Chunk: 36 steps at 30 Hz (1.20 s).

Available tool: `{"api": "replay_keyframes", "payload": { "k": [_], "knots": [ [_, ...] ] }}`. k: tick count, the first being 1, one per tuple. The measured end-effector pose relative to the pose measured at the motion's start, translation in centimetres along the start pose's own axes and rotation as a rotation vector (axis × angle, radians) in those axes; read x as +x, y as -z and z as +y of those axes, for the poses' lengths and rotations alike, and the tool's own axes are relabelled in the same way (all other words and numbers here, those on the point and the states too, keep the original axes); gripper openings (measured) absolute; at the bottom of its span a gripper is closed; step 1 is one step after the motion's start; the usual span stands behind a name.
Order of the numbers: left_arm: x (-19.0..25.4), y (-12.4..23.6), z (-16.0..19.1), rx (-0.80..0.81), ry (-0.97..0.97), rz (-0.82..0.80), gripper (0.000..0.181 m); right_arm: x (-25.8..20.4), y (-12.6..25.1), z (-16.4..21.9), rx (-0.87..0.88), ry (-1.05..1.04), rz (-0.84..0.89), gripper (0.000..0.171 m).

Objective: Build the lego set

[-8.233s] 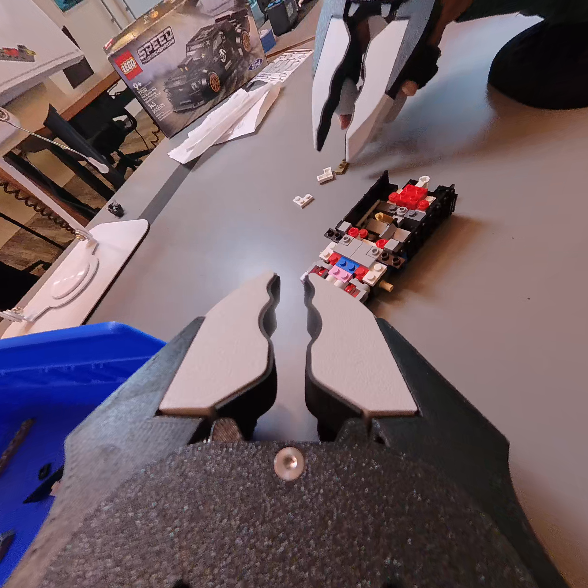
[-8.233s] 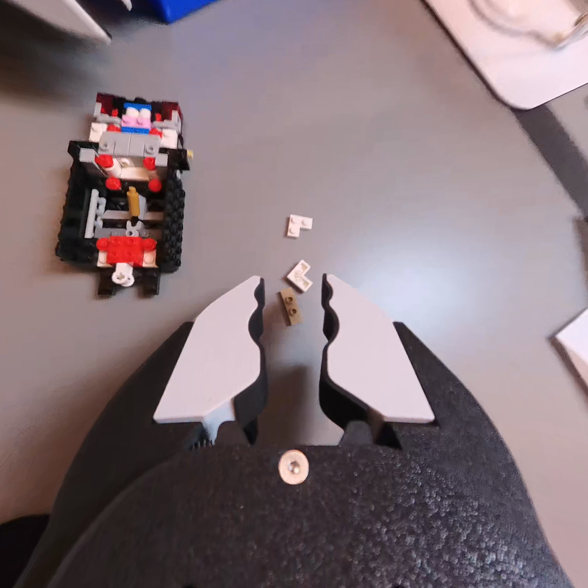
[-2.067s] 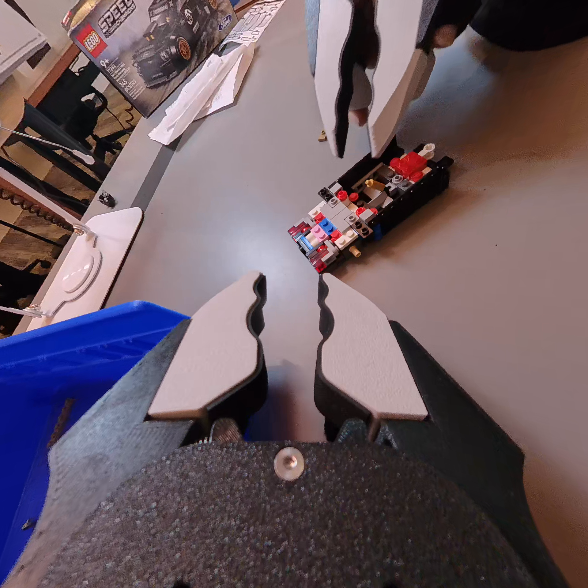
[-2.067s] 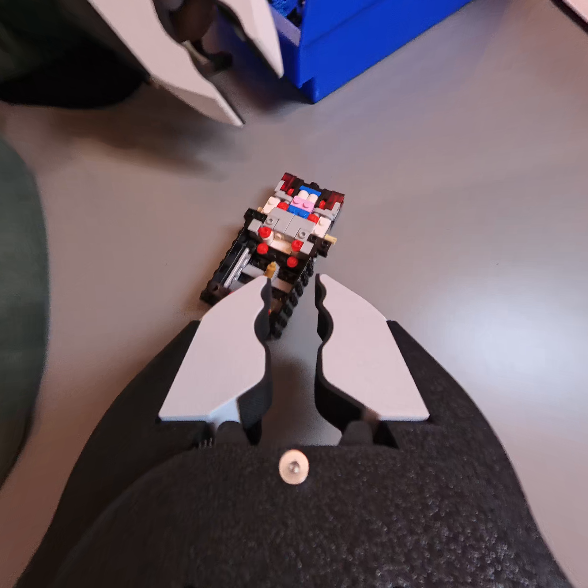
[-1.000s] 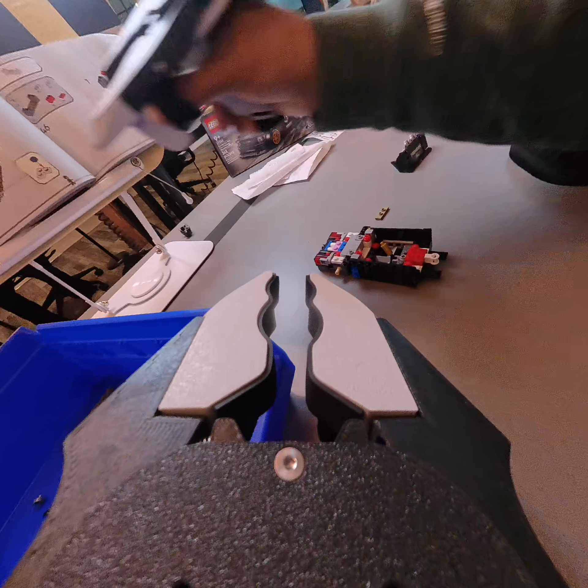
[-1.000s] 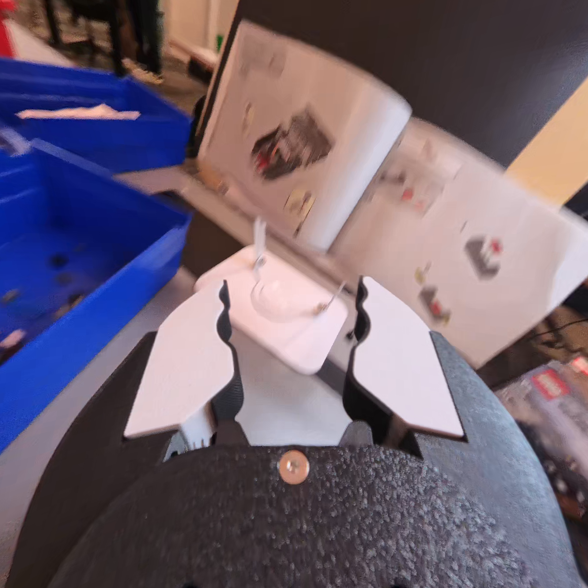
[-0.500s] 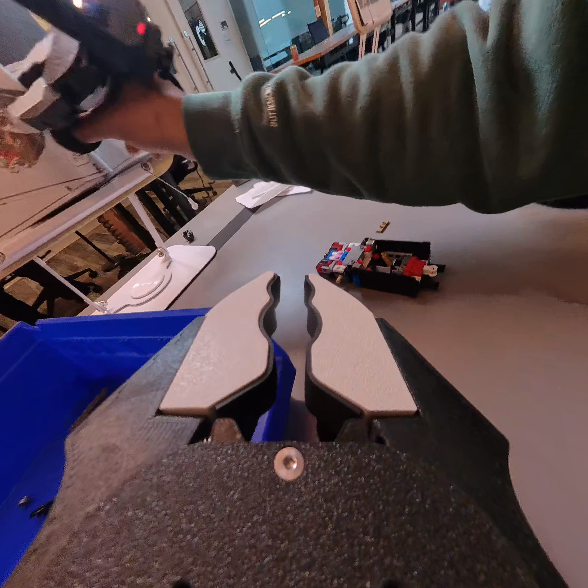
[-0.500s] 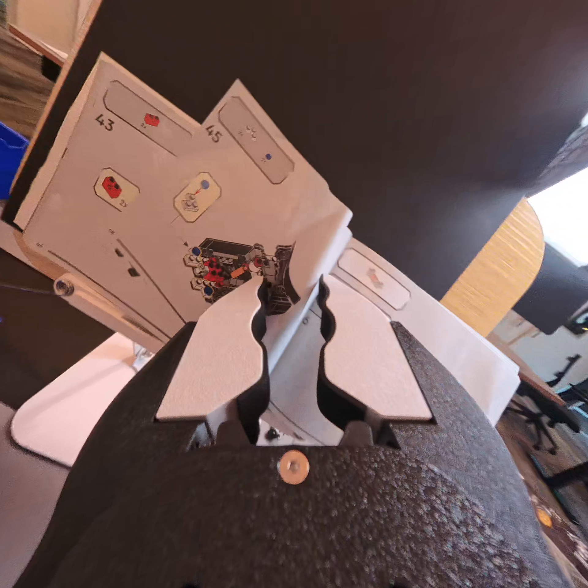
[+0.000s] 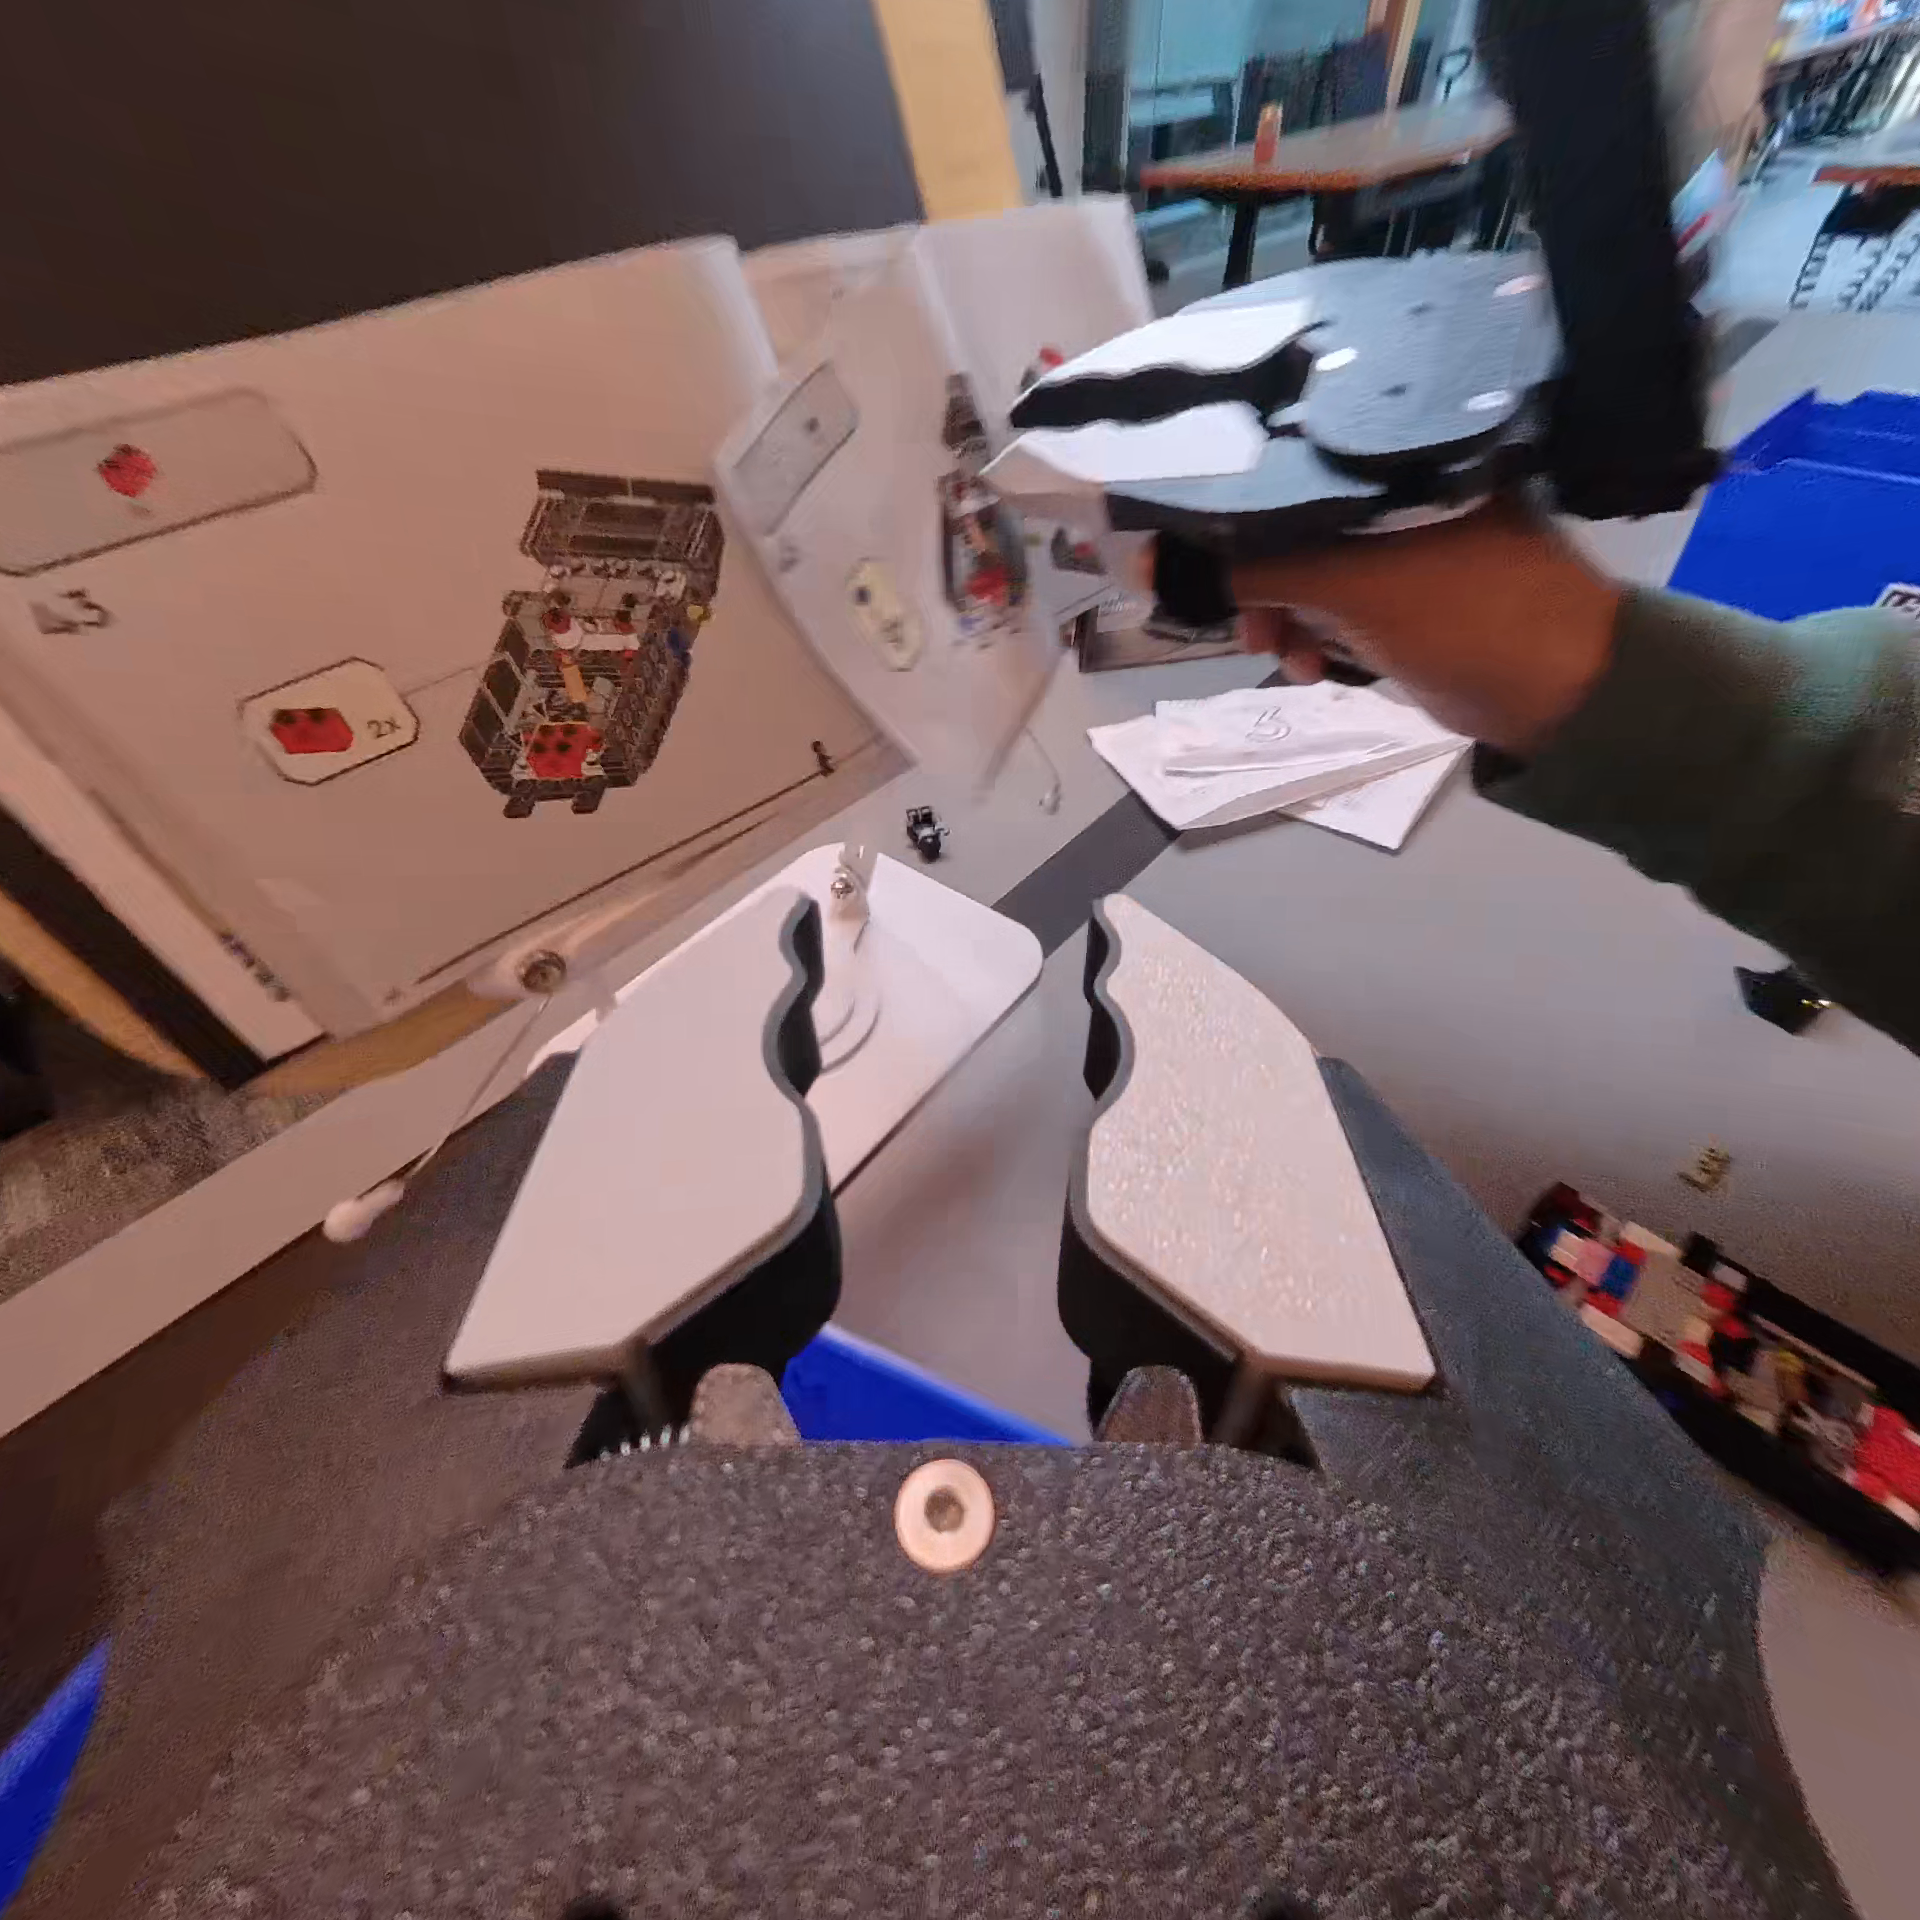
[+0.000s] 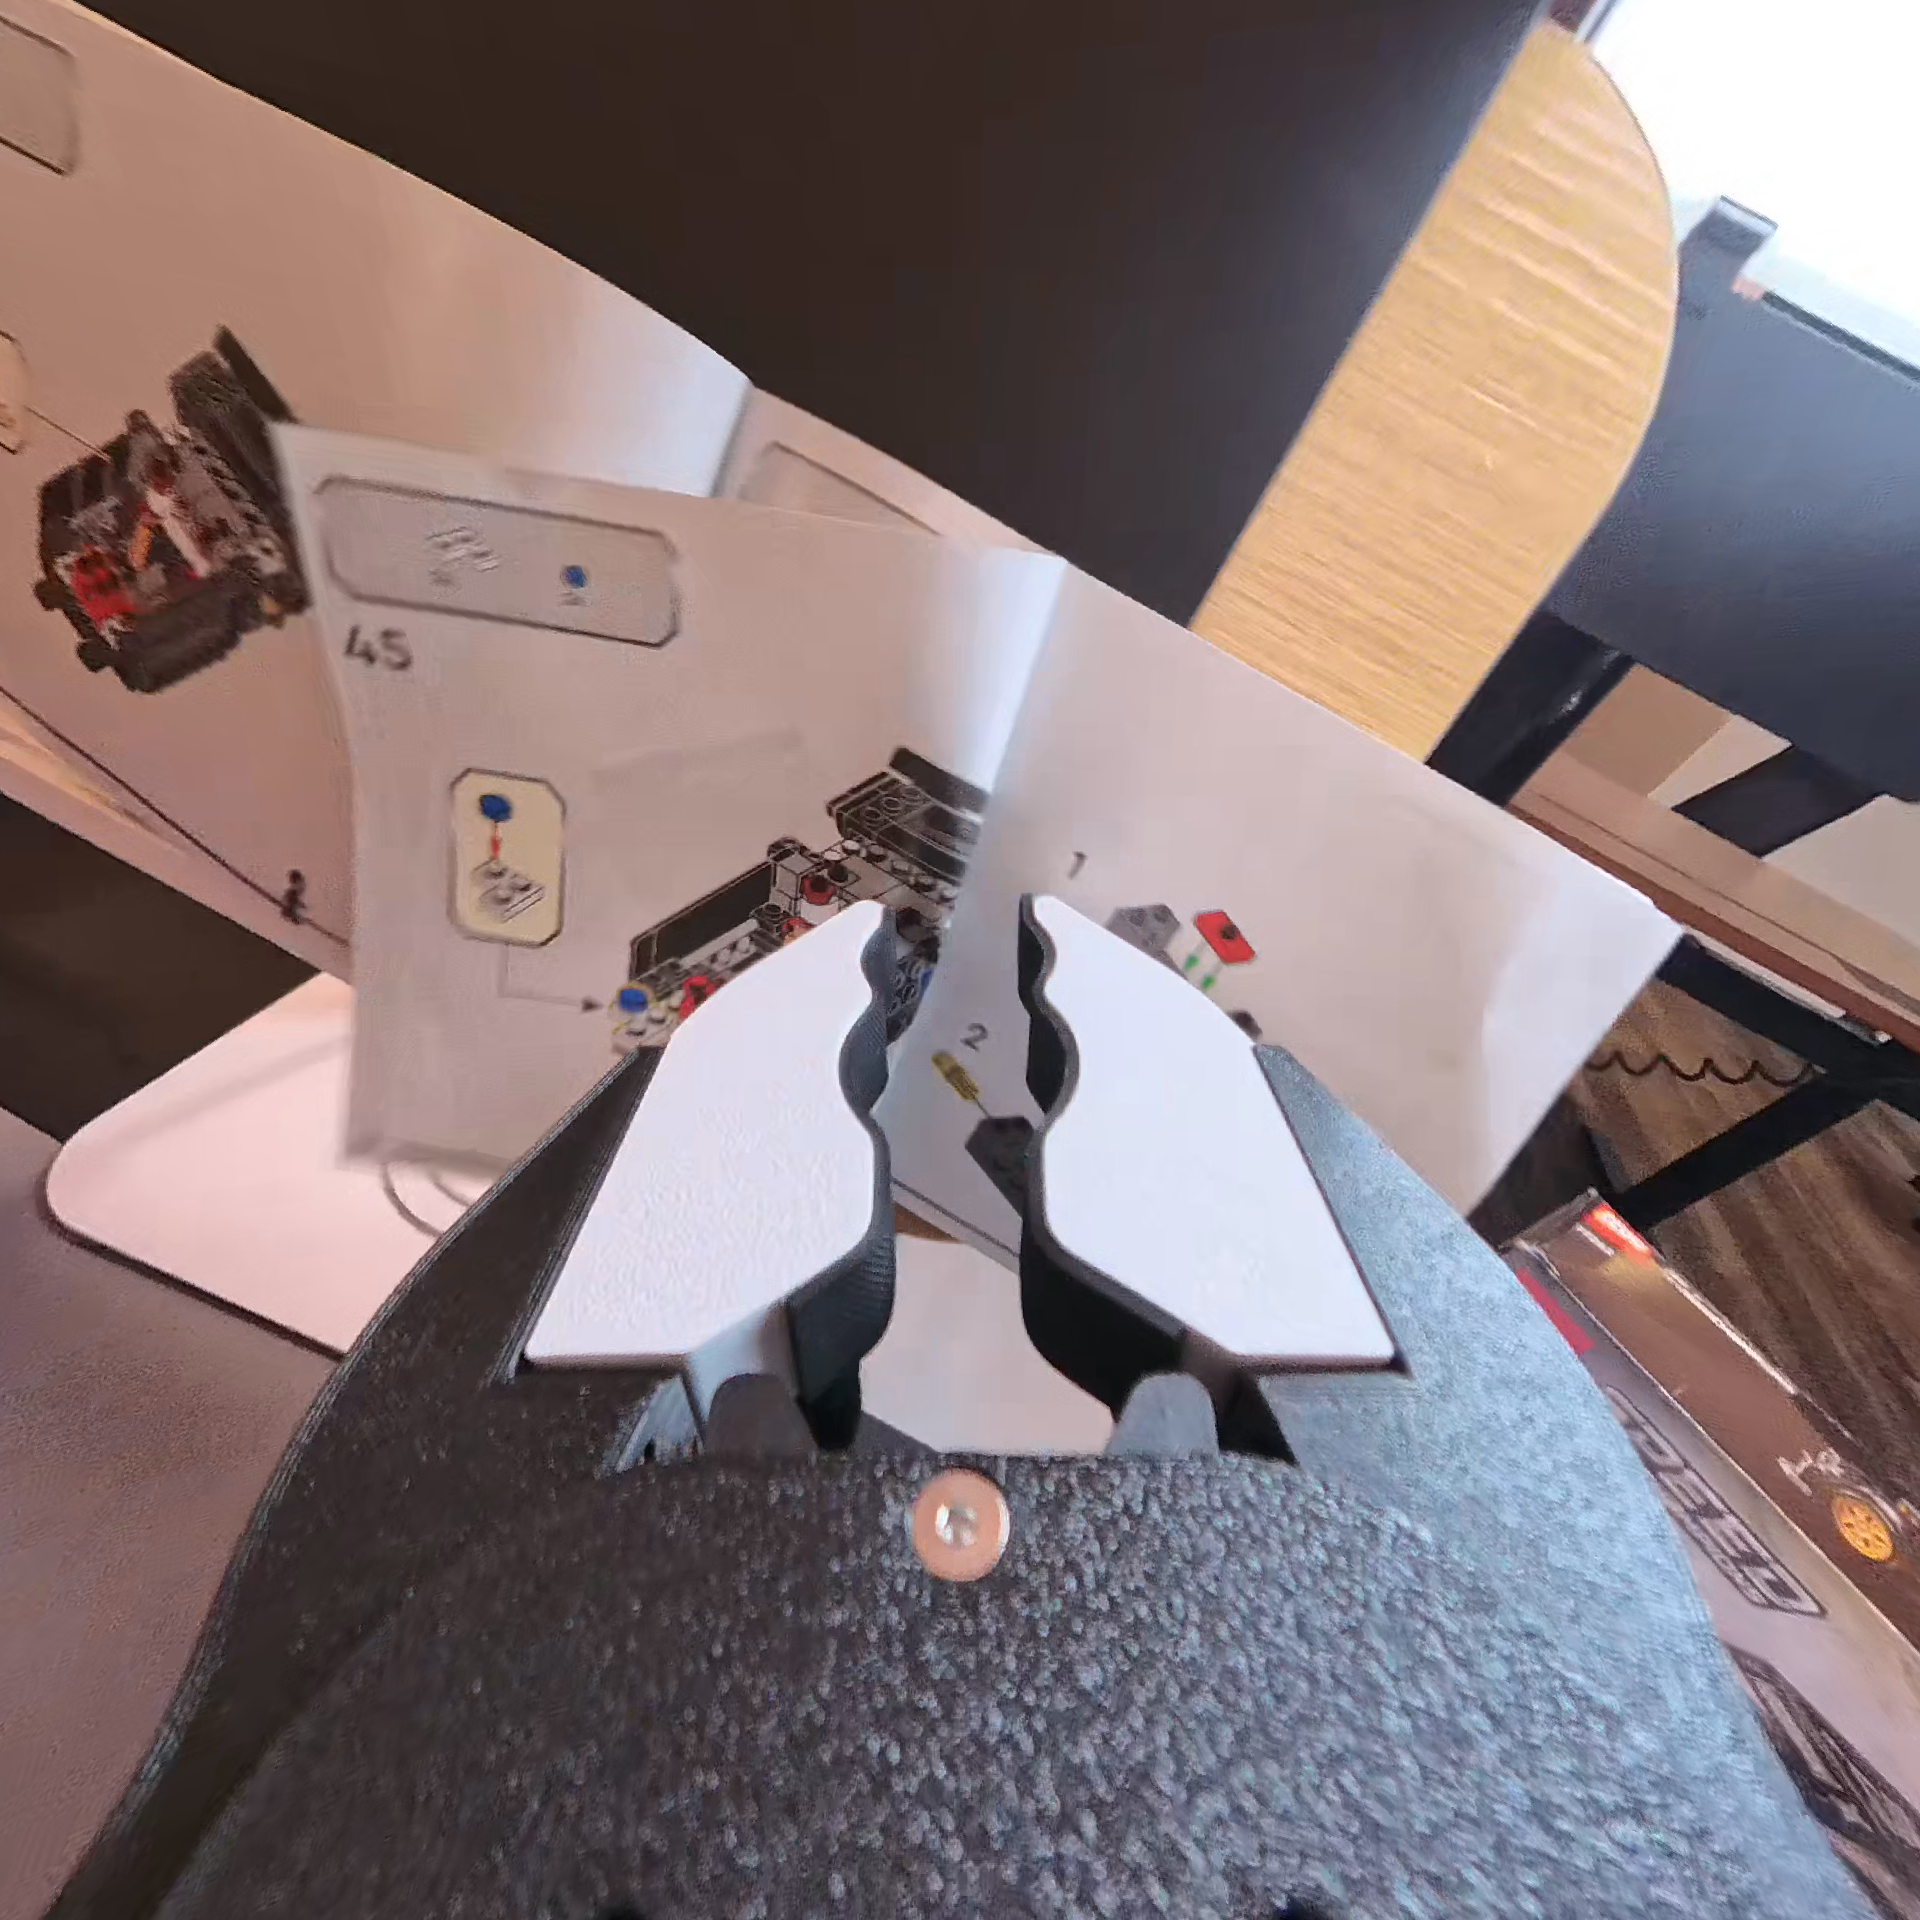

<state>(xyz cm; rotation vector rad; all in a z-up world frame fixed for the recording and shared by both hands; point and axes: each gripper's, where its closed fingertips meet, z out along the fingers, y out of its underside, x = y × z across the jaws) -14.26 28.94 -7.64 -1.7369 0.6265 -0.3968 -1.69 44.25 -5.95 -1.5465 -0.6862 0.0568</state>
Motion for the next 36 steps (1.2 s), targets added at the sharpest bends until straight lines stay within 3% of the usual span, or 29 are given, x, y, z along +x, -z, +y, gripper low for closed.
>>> {"api": "replay_keyframes", "payload": {
  "k": [4,9,15,20,28,36],
  "knots": [
    [-1.6,-5.9,0.9,-0.086,0.041,0.040,0.055,1.9,0.2,1.5,-0.025,-0.005,0.018,0.021],
    [1.7,-10.9,-0.7,-0.012,-0.008,0.138,0.049,5.2,1.8,3.0,-0.022,-0.064,0.040,0.021],
    [6.3,-15.7,-4.1,0.041,-0.145,0.144,0.050,7.6,6.9,0.1,0.185,-0.280,-0.020,0.021],
    [6.1,-19.0,-4.3,-0.039,-0.175,0.066,0.056,7.9,10.1,-1.7,0.277,-0.262,-0.045,0.022],
    [5.5,-18.7,-2.1,-0.124,-0.149,0.087,0.056,5.3,9.1,-0.2,0.233,-0.196,-0.109,0.022],
    [5.9,-11.6,-2.2,-0.034,-0.243,0.007,0.038,1.2,6.9,3.0,0.137,-0.145,-0.177,0.022]
  ]
}}
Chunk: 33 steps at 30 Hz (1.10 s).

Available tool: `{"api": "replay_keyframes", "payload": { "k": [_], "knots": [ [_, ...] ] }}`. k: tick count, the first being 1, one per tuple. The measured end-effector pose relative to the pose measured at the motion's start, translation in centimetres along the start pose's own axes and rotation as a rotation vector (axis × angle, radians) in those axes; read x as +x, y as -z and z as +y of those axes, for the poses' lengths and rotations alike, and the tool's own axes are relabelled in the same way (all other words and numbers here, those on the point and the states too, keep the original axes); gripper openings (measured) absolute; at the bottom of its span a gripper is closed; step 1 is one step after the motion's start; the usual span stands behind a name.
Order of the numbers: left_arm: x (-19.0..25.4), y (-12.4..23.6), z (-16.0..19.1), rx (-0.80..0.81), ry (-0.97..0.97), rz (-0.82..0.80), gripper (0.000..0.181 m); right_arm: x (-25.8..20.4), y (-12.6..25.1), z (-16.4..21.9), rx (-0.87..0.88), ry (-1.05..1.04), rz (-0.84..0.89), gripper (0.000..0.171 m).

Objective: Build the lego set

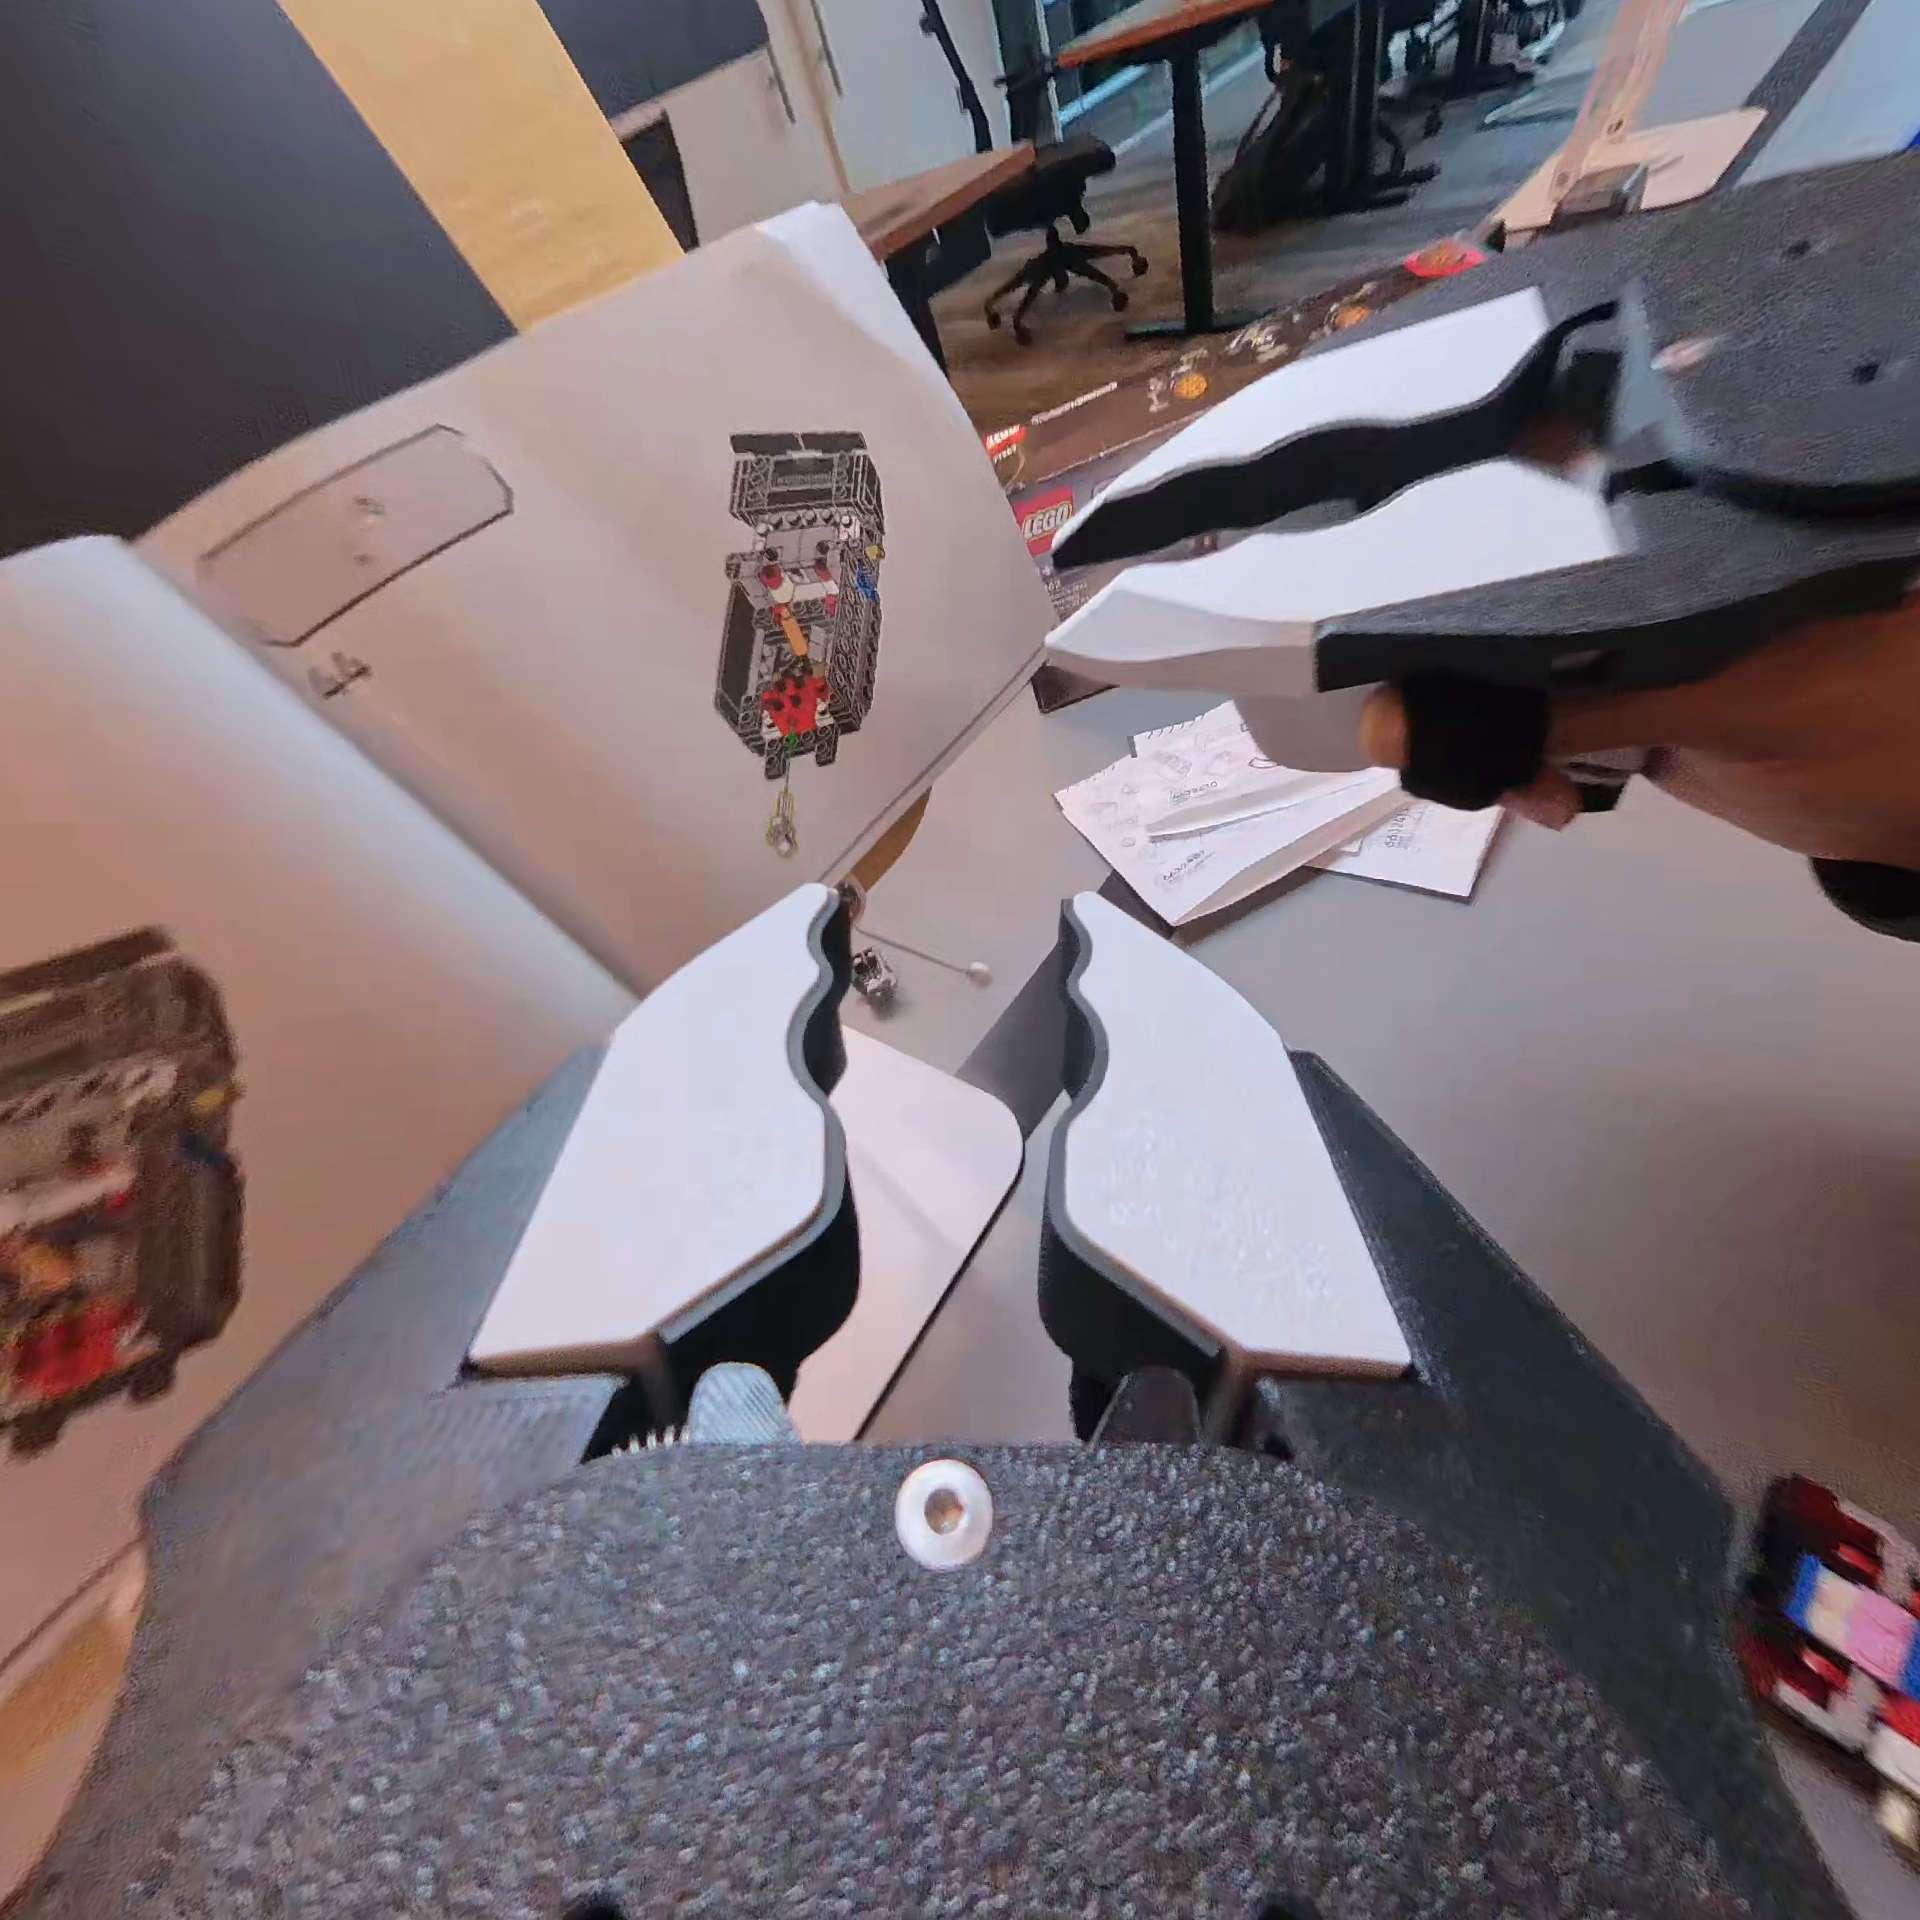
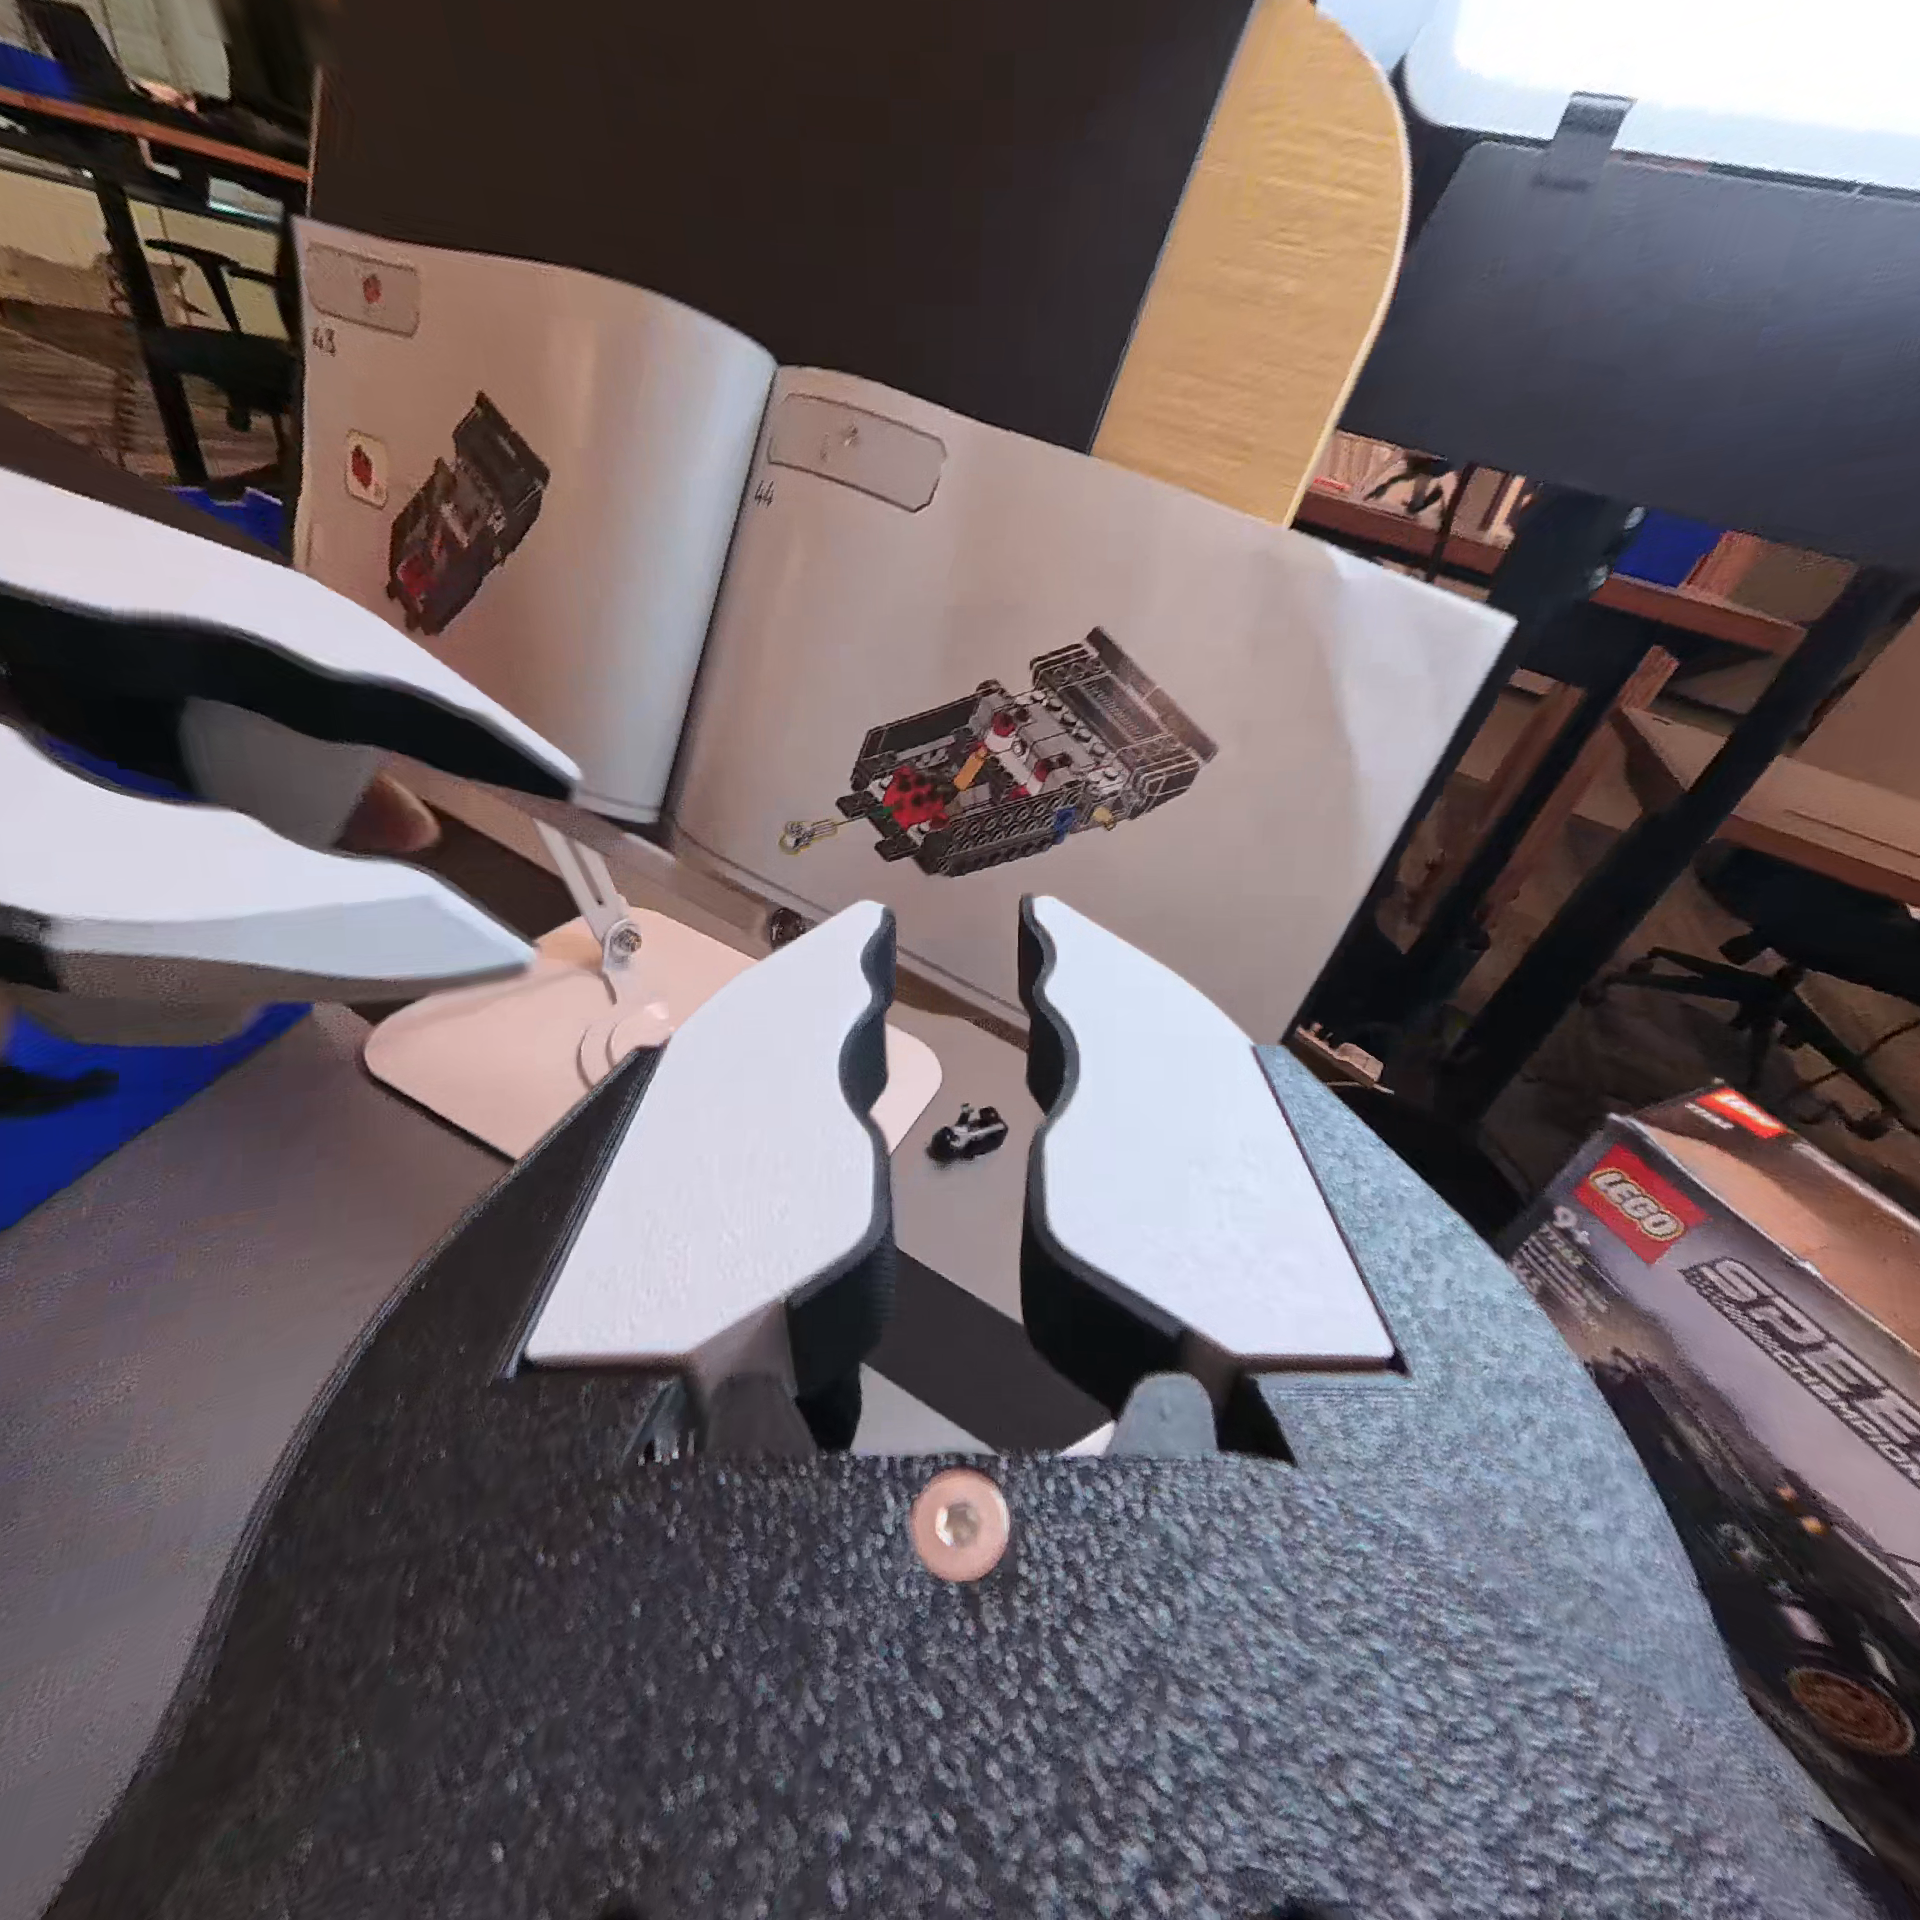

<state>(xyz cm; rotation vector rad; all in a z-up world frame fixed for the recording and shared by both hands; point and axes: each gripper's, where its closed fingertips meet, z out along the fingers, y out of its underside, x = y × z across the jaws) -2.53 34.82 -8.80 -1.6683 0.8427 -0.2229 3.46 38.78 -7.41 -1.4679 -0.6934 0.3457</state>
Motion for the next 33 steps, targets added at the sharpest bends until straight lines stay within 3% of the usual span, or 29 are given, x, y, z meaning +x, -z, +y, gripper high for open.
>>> {"api": "replay_keyframes", "payload": {
  "k": [7,15,23,33],
  "knots": [
    [4.9,9.5,0.9,0.114,0.052,0.001,0.028,-3.5,3.4,1.3,-0.072,0.056,-0.108,0.023],
    [15.0,17.0,5.2,0.089,-0.040,0.156,0.024,-10.6,13.2,5.8,-0.229,0.210,-0.375,0.023],
    [21.4,16.5,12.7,0.018,-0.085,0.364,0.040,-18.8,22.9,11.0,-0.346,0.231,-0.706,0.022],
    [22.9,16.0,14.4,0.012,-0.104,0.394,0.037,-22.5,24.7,12.9,-0.314,0.207,-0.759,0.023]
  ]
}}
